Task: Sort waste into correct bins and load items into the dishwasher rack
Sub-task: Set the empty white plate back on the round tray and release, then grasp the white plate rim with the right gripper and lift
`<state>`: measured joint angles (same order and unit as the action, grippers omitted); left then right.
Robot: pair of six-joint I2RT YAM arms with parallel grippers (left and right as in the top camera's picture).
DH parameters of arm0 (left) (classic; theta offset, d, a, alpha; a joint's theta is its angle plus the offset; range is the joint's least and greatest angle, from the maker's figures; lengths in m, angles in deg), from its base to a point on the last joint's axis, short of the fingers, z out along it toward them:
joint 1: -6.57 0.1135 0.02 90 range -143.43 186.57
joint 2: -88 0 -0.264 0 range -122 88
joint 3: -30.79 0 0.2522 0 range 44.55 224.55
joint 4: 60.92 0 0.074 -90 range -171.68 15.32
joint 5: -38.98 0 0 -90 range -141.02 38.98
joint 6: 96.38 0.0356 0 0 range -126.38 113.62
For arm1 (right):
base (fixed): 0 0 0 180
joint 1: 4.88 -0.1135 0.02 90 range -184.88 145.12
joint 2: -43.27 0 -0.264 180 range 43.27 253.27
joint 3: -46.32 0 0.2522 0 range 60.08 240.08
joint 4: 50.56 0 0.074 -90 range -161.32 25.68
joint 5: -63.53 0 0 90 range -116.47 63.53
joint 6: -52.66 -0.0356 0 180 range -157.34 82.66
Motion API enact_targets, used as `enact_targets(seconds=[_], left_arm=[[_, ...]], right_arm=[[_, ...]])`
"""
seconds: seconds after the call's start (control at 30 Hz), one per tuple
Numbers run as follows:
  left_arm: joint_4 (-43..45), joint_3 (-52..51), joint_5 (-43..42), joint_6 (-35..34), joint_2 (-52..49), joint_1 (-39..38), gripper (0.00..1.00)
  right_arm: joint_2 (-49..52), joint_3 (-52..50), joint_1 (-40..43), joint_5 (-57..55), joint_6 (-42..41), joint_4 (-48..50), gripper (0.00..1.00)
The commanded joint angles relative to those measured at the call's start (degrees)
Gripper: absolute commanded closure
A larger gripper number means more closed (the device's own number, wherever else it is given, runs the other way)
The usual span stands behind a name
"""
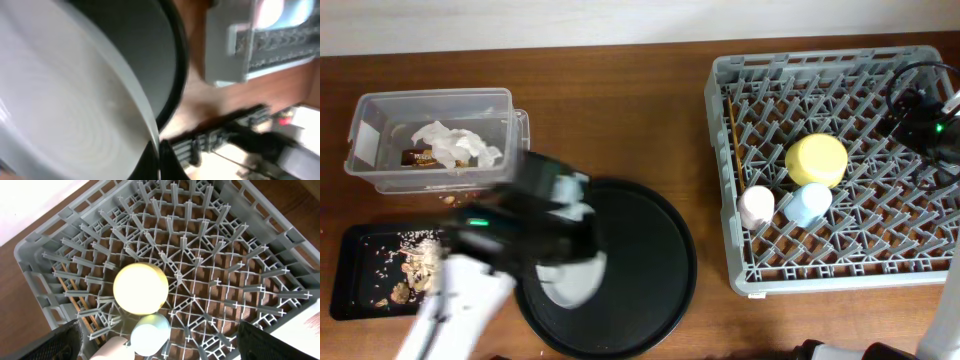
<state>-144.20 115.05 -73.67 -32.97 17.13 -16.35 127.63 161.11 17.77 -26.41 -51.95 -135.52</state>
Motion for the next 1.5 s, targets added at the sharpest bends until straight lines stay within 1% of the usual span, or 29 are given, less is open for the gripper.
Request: enact_targets(seconds=[0.0, 0.1, 0.13, 0.17, 0.2, 0.23, 0.37, 0.4, 0.43, 0.5, 0.53, 0.57, 0.6, 0.67, 0.73, 0.8, 0.87, 0.9, 0.97, 1.0, 1.03, 1.07, 1.13, 1.2, 1.23, 1.3, 1.33, 1.43, 1.47], left_arm=[[6.8, -5.3, 18.2, -16.6, -4.3, -14.3, 0.99], [13.0, -7.0, 25.7, -20.2, -13.0, -23.1, 0.99], [13.6, -7.0, 26.1, -20.5, -15.5, -23.9, 0.99], [13.8, -7.0, 25.9, -20.5, -17.7, -24.2, 0.96], [13.7, -7.0, 25.5, -20.5, -19.6, -24.2, 0.72], [13.7, -7.0, 25.2, -20.5, -21.0, -24.2, 0.62], [13.7, -6.3, 25.5, -20.2, -22.2, -24.2, 0.59], [13.2, -4.9, 25.5, -18.5, -22.1, -23.7, 0.59], [11.6, -2.6, 26.0, -16.0, -21.7, -22.6, 0.59], [1.5, 4.9, 32.6, -15.6, -20.0, -17.0, 0.55], [-3.4, 8.6, 35.6, -15.6, -19.0, -12.9, 0.17], [-7.3, 11.4, 37.7, -15.6, -17.8, -8.2, 0.01], [-11.5, 14.0, 40.0, -15.6, -15.6, 0.8, 0.01], [-12.9, 14.2, 40.0, -15.6, -13.5, 10.7, 0.01], [-15.5, 14.2, 39.1, -15.6, -12.5, 24.2, 0.01], [-17.2, 14.0, 35.7, -15.6, -12.6, 35.1, 0.01], [-17.1, 14.0, 35.5, -15.6, -12.6, 41.6, 0.01], [-17.1, 14.0, 35.5, -15.6, -12.6, 43.5, 0.01], [-17.0, 14.0, 35.5, -15.6, -12.6, 46.6, 0.01], [-16.9, 14.0, 35.5, -15.6, -12.6, 46.9, 0.01], [-16.9, 14.0, 35.5, -15.6, -12.6, 47.0, 0.01], [-16.9, 14.0, 35.5, -15.6, -12.6, 47.0, 0.01], [-16.9, 14.0, 35.5, -15.6, -12.6, 47.0, 0.01], [-16.9, 14.0, 35.5, -15.6, -12.6, 47.0, 0.01], [-16.9, 14.0, 35.5, -15.6, -12.6, 47.0, 0.01], [-16.9, 14.0, 35.5, -15.6, -12.6, 47.0, 0.01], [-16.9, 14.0, 35.5, -15.6, -12.6, 47.0, 0.01], [-16.9, 14.0, 35.5, -15.6, -12.6, 47.0, 0.01], [-16.9, 14.0, 35.5, -15.6, -12.6, 47.0, 0.01]], right_arm=[[0.0, 0.2, 0.2, -0.3, 0.0, 0.0, 0.01], [0.0, 0.2, 0.2, -0.3, 0.0, 0.0, 0.01], [0.0, 0.2, 0.2, -0.3, 0.0, 0.0, 0.01], [0.0, 0.2, 0.2, -0.3, 0.0, 0.0, 0.01], [0.0, 0.2, 0.2, -0.3, 0.0, 0.0, 0.01], [0.0, 0.2, 0.2, -0.3, 0.0, 0.0, 0.01], [0.0, 0.2, 0.2, -0.3, 0.0, 0.0, 0.01], [0.0, 0.2, 0.2, -0.3, 0.0, 0.0, 0.01], [0.0, 0.2, 0.2, -0.3, 0.0, 0.0, 0.01], [0.0, 0.2, 0.2, -0.3, 0.0, 0.0, 0.01], [0.0, 0.2, 0.2, -0.3, 0.0, 0.0, 0.01], [0.0, 0.2, 0.2, -0.3, 0.0, 0.0, 0.01], [0.0, 0.2, 0.2, -0.3, 0.0, 0.0, 0.01], [0.0, 0.2, 0.2, -0.3, -0.1, 0.1, 0.01], [0.0, 0.2, 0.2, 1.4, -2.7, 2.9, 0.01], [0.0, 0.2, 0.2, 10.8, -4.2, -0.5, 0.01], [0.2, -0.2, -0.8, 29.1, -3.1, -4.2, 0.01], [0.3, -0.7, -2.7, 32.7, 0.3, -6.5, 0.0], [0.4, -4.2, -11.7, 30.6, 6.3, -9.9, 0.0], [0.4, -7.1, -17.0, 27.6, 6.2, -9.6, 0.0], [0.4, -10.2, -21.8, 26.2, 6.2, -8.4, 0.05], [0.4, -15.6, -28.8, 25.8, 5.7, -4.9, 0.04], [0.5, -25.7, -40.0, 24.1, -0.3, 5.4, 0.0], [0.7, -32.6, -50.8, 15.5, -7.8, 13.1, 0.12], [1.1, -34.2, -56.3, 9.8, -12.3, 15.3, 0.18], [3.3, -34.3, -64.3, 3.6, -17.8, 17.9, 0.27], [6.1, -34.3, -68.3, 1.0, -21.0, 20.4, 0.37], [14.9, -34.3, -73.0, -6.1, -31.1, 24.1, 0.4], [17.6, -34.3, -73.2, -6.3, -32.7, 24.7, 0.44]])
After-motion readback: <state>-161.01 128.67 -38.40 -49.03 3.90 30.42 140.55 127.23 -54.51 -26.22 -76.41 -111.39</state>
